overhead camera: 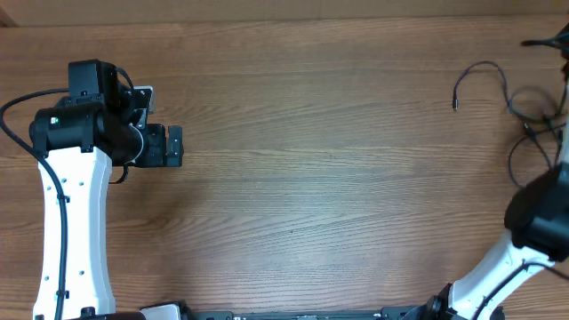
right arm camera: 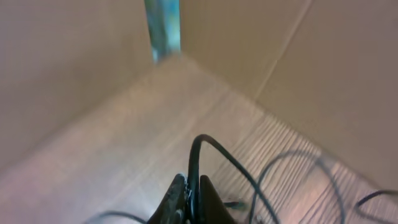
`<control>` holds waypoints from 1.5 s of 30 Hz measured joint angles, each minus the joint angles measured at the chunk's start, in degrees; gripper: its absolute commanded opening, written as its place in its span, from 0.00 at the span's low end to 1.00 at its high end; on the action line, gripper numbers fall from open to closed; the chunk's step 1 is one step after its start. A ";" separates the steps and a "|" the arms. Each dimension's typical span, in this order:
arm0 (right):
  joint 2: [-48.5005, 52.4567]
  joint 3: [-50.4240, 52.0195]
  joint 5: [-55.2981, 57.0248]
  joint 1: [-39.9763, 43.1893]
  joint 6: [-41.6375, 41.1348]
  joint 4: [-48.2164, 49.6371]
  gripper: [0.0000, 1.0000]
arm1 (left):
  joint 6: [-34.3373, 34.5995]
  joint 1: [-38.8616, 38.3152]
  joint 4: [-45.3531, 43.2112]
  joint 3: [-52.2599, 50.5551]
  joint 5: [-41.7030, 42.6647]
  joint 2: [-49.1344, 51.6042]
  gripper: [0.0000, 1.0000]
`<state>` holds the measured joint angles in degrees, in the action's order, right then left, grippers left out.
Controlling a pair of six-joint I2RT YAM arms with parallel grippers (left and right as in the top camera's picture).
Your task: Untangle cables
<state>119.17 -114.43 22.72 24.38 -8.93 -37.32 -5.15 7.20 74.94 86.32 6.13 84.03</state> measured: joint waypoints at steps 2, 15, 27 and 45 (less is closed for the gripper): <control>2.80 0.00 -1.01 0.02 -0.02 -0.55 0.04 | 0.00 0.00 0.02 0.00 0.00 0.00 1.00; 11.80 0.00 -16.48 -0.02 -0.04 -5.31 1.00 | 0.00 0.00 0.02 0.00 0.00 0.00 1.00; 7.93 0.00 -19.19 -0.04 0.00 -11.50 1.00 | 0.00 0.00 0.02 0.00 0.00 0.00 1.00; -26.69 -1.01 -23.69 -2.95 -0.04 -26.25 1.00 | -0.02 0.00 -0.02 0.00 0.00 0.00 1.00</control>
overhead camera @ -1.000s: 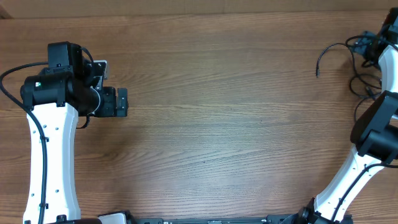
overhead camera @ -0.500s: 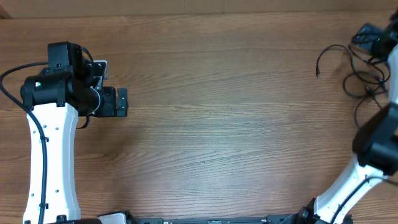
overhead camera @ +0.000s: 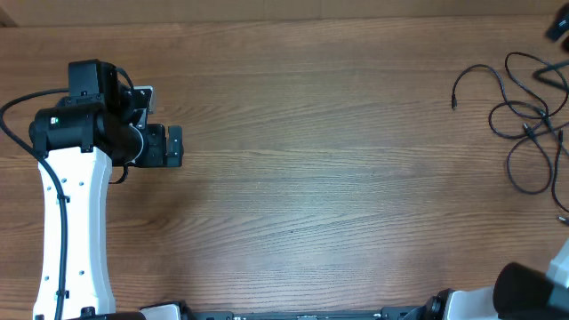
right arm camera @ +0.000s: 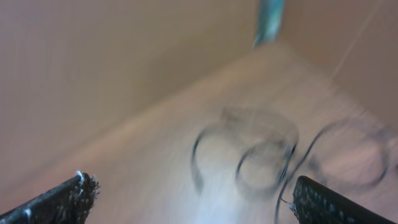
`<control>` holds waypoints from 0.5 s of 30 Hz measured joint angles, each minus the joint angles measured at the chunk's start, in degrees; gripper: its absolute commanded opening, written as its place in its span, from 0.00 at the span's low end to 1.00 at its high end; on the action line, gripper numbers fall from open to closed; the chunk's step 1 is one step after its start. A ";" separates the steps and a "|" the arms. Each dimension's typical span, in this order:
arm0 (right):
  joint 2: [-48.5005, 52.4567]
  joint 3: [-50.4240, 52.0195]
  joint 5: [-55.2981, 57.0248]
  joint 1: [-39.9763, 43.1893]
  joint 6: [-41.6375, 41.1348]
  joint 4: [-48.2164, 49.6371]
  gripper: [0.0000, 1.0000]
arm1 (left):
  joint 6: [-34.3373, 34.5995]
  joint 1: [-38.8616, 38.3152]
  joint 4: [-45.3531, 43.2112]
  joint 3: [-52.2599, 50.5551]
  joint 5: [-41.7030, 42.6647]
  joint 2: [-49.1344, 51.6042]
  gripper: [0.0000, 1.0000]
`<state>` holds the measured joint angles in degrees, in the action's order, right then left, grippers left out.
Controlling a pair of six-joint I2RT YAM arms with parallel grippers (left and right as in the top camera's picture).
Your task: Untangle cables
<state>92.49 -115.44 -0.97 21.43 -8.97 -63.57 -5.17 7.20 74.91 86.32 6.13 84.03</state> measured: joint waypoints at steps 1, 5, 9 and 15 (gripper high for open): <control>-0.35 -0.02 -1.05 -0.70 0.02 -2.36 1.00 | 0.02 0.00 0.00 0.00 0.00 0.00 1.00; -0.59 0.09 -7.63 -3.93 0.00 -13.86 1.00 | 0.02 0.00 0.07 0.00 0.00 0.00 1.00; -0.57 0.28 -13.31 -6.71 -0.02 -20.87 1.00 | 0.00 0.00 0.02 -0.02 0.00 0.00 1.00; -0.57 0.28 -18.25 -12.37 -0.02 -24.50 1.00 | 0.02 0.00 0.02 -0.02 0.00 0.00 1.00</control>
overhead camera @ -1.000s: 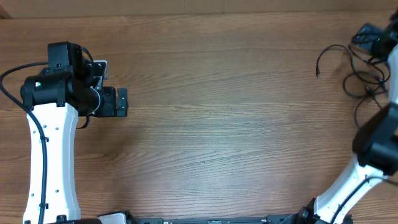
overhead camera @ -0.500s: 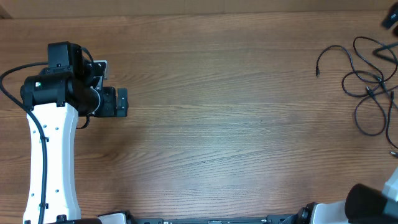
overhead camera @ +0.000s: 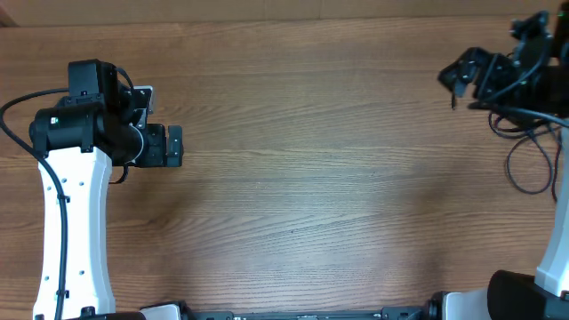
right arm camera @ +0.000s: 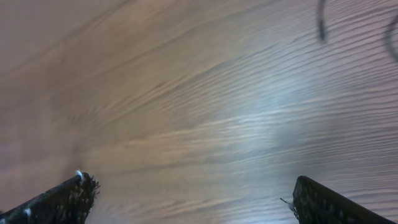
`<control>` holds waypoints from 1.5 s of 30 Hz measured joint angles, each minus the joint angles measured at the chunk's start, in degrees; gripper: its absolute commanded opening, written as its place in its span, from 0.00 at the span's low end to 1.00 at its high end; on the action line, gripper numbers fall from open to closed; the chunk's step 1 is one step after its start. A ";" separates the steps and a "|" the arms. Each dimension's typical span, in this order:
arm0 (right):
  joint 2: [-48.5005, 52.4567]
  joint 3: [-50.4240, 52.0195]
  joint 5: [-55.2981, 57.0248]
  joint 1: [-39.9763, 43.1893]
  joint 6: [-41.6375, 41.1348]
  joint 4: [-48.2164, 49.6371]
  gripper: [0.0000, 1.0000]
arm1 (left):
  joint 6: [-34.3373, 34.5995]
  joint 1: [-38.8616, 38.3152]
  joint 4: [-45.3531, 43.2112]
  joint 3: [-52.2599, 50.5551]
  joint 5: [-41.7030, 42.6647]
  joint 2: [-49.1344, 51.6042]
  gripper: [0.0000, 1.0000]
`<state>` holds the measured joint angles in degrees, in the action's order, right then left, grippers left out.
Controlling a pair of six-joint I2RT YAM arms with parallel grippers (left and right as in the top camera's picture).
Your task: Untangle cables
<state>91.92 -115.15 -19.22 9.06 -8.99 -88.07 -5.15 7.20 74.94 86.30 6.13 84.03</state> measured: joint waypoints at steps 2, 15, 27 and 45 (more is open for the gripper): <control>0.00 0.00 -0.57 -1.46 0.00 -0.04 1.00 | -0.02 0.00 0.00 0.00 0.00 0.00 1.00; 0.00 0.00 -1.40 -2.67 0.02 -0.24 1.00 | 0.00 0.00 0.00 0.00 0.00 0.00 1.00; 0.00 0.00 -1.44 -2.69 -0.02 -0.22 1.00 | 0.00 0.00 0.00 0.00 0.00 0.00 1.00; 0.00 0.00 -1.51 -2.67 0.00 -0.24 1.00 | -0.96 0.00 0.04 -0.07 -2.19 -9.49 1.00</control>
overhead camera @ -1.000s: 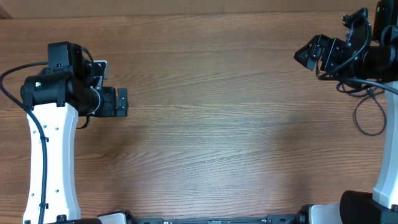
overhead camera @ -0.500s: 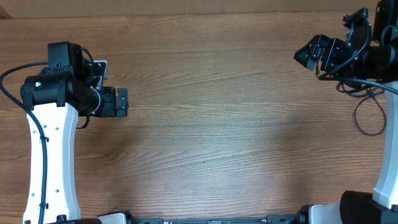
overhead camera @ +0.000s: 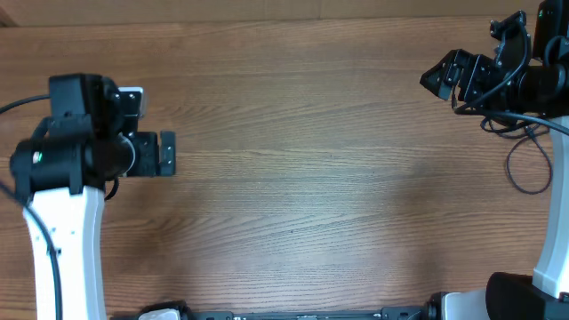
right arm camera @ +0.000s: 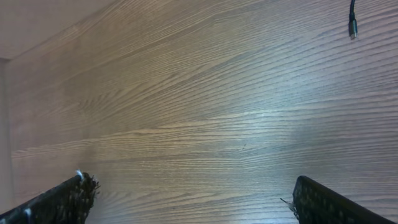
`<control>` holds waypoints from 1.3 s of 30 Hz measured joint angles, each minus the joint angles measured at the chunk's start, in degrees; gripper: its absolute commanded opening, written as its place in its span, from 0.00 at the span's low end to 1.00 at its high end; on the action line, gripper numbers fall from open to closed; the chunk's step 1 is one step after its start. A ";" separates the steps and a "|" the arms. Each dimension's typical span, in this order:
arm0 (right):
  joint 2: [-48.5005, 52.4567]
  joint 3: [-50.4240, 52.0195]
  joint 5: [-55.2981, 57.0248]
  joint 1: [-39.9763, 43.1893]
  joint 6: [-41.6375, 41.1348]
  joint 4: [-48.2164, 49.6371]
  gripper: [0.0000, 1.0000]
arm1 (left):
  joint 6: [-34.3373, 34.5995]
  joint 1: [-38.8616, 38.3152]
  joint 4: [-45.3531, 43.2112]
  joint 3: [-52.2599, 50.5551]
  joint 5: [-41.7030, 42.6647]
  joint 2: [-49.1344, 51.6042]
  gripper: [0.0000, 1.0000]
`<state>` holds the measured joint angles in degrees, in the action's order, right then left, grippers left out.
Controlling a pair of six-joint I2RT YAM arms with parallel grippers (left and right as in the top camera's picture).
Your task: Untangle cables
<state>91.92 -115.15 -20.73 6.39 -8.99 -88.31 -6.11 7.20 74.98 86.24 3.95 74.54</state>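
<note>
Thin black cables (overhead camera: 530, 182) lie in loops at the table's right edge, partly hidden under my right arm. One cable end with a small plug (right arm camera: 352, 23) shows at the top right of the right wrist view. My right gripper (overhead camera: 444, 76) hovers just left of the cables, pointing left. It is open wide (right arm camera: 193, 183), with only bare wood between its fingers (right arm camera: 68, 199). My left gripper (overhead camera: 166, 153) is far off at the left side, holding nothing that I can see. Its jaw gap does not show from above.
The wooden table (overhead camera: 302, 178) stretches between the two arms. A cardboard-coloured wall runs along the back edge (overhead camera: 267, 11). The left arm's white link (overhead camera: 58, 240) stands at the lower left.
My left arm has shifted a little left and toward the front. My right gripper sits slightly farther left, still open. The wrist view is now sharp and shows a cable plug.
At first my right gripper was shut on a black cable at the far right edge. Then it was open, the cables lay spread on the table, and the arm was outside the overhead view. After that it hung open over the wood left of the cables, as now.
</note>
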 measured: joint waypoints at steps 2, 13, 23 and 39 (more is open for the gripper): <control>0.00 0.00 -0.02 0.00 0.02 0.02 1.00 | -0.13 -0.28 -0.02 0.00 -1.05 -1.92 1.00; 0.00 0.00 -0.02 0.00 0.02 0.00 1.00 | -0.09 -5.35 -5.35 -4.48 -2.29 -9.05 1.00; 0.00 0.00 -0.02 0.00 0.02 0.00 1.00 | 7.19 -6.12 -33.92 -30.38 2.51 -27.43 1.00; 0.00 0.00 -0.04 -0.02 0.02 -0.02 1.00 | 17.88 -8.35 -76.85 -63.19 4.46 -55.30 1.00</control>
<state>91.92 -115.15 -20.78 6.37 -8.97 -88.33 11.77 -1.15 -1.87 23.05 8.40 19.25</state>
